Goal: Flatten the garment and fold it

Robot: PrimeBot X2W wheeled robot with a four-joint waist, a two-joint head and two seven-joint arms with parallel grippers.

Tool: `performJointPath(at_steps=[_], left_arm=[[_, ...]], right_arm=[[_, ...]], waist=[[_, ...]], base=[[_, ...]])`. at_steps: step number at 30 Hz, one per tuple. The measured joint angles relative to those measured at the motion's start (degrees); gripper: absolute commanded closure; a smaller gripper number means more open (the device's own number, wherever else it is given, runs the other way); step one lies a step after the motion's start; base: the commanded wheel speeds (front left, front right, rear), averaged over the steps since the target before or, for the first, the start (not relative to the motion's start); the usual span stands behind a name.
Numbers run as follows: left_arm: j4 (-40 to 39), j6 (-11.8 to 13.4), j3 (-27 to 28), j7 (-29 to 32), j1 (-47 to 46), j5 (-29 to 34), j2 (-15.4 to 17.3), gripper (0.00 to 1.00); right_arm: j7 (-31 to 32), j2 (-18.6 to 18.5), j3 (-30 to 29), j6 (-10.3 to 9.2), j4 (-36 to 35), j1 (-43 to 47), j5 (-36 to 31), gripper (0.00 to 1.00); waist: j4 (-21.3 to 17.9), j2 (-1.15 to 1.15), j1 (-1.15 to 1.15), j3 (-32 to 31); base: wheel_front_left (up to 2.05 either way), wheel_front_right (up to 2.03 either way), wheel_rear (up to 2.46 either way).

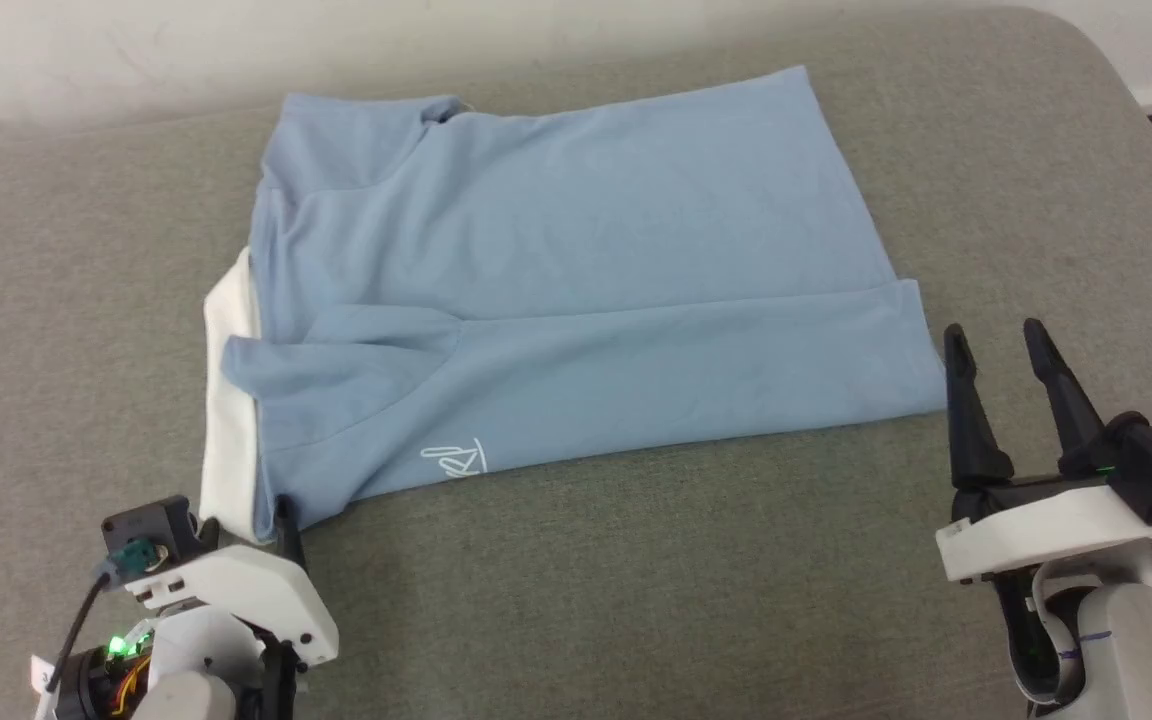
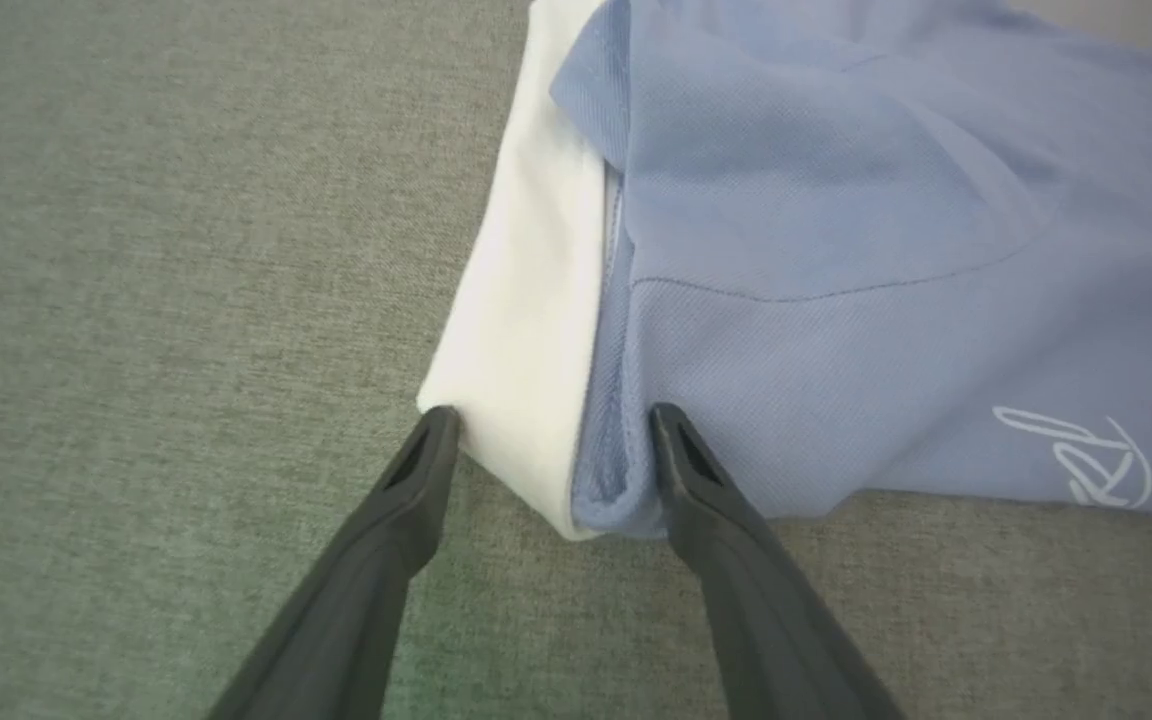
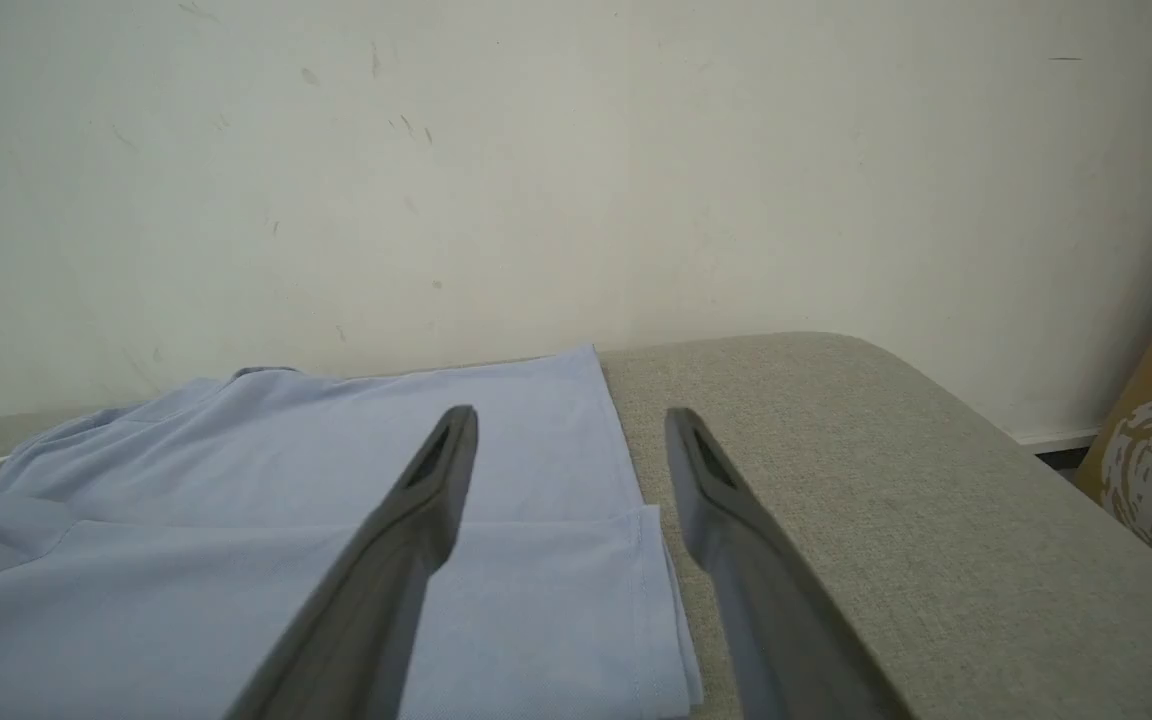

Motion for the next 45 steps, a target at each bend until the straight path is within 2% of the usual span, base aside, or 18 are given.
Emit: performJointPath(at_steps=[5,6,7,8,11,15,20,23,29,35,36,37,38,39,40,41,45], left_arm=[[-0.24,1.3,0.41,7.35,-0.85,-2.33,0.6,0.0],[-0.64,1.27,0.29,8.95,-1.03,-2.58,0.97,0.24],[-1.16,1.27,0.31,10.26,-1.08,-2.96,1.38,0.72],[-1.7,1.25,0.2,11.47,-1.13,-3.52,1.69,1.0],[-3.26,0.75,-0.47,13.28,-1.19,-4.05,2.07,1.0],[-4.22,0.62,-0.91,12.76,-1.15,-4.04,2.05,1.0],[-4.53,0.09,-1.42,11.26,-1.21,-3.97,1.88,1.0],[-4.66,-0.4,-1.82,10.51,-1.43,-3.93,1.66,1.0],[-4.58,-1.21,-2.79,9.71,-2.37,-3.65,1.22,1.0],[-4.14,-2.32,-3.64,8.83,-3.35,-3.53,0.8,1.0],[-4.04,-2.41,-3.7,8.66,-3.44,-3.53,0.74,1.0],[-3.92,-2.55,-3.83,8.28,-3.55,-3.49,0.7,1.0],[-3.83,-2.79,-3.96,7.93,-3.57,-3.43,0.67,1.0],[-3.71,-2.83,-4.03,7.49,-3.6,-3.39,0.66,1.0],[-3.59,-2.87,-4.13,6.81,-3.63,-3.21,0.66,1.0],[-3.45,-2.94,-4.24,6.09,-3.69,-2.91,0.63,1.0],[-2.24,-3.54,-4.54,2.21,-3.79,-1.6,0.48,1.0]], right_arm=[[-0.08,0.15,0.48,0.0,0.13,-0.03,0.0,0.0],[-0.07,0.16,0.55,0.0,0.2,-0.03,0.0,0.0],[-0.05,0.18,0.55,0.0,0.33,-0.03,0.01,0.0],[0.01,0.19,0.55,0.0,0.44,-0.04,0.01,0.0],[0.09,0.2,0.64,0.0,0.64,-0.05,0.0,0.0],[0.32,0.07,0.32,0.0,1.12,-0.59,-0.54,0.0],[3.6,-0.07,-3.08,0.0,4.42,-4.66,-2.04,0.0],[9.37,-0.1,-5.61,-0.01,8.44,-8.0,-2.45,0.0],[29.66,0.09,-9.67,-0.01,17.77,-13.93,-2.82,0.0],[44.62,0.01,-10.92,-0.01,20.17,-17.08,-4.7,0.0],[46.75,-0.05,-11.23,-0.01,20.05,-17.5,-5.13,0.04],[48.91,-0.12,-11.32,-0.01,19.79,-17.93,-5.37,0.45],[50.98,-0.15,-11.66,-0.01,19.45,-18.2,-5.58,0.66],[52.6,-0.21,-11.69,-0.01,18.83,-18.34,-5.91,0.78],[53.48,-0.2,-11.81,0.0,18.03,-18.33,-6.05,0.95],[53.43,-0.18,-11.88,0.0,17.23,-18.3,-6.04,1.0],[49.75,-0.05,-12.27,0.0,14.22,-17.61,-6.12,1.0]], waist=[[-1.08,0.0,-0.01,0.79],[-1.21,0.0,-0.01,0.91],[-1.31,0.0,-0.01,1.01],[-1.36,0.0,-0.01,1.1],[-1.27,0.0,0.0,1.28],[-0.67,0.0,0.0,1.57],[0.31,0.0,0.0,2.12],[1.02,0.0,0.0,2.51],[2.29,0.0,0.0,3.37],[3.5,0.0,0.0,4.24],[3.68,0.0,0.0,4.37],[3.86,0.0,0.0,4.46],[4.03,0.0,0.0,4.54],[4.17,0.0,0.0,4.6],[4.3,0.0,0.0,4.64],[4.42,0.0,0.0,4.66],[4.65,0.0,0.01,4.19]], base=[[0.0,0.0,0.0],[0.0,0.0,0.0],[0.0,0.0,0.0],[0.0,0.0,0.0],[0.0,0.0,0.0],[0.0,0.0,0.0],[0.0,0.0,0.0],[0.0,0.0,0.0],[0.0,0.0,0.0],[0.0,0.0,0.0],[0.0,0.0,0.0],[0.0,0.0,0.0],[0.0,0.0,0.0],[0.0,0.0,0.0],[0.0,0.0,0.0],[0.0,0.0,0.0],[0.0,0.0,0.0]])
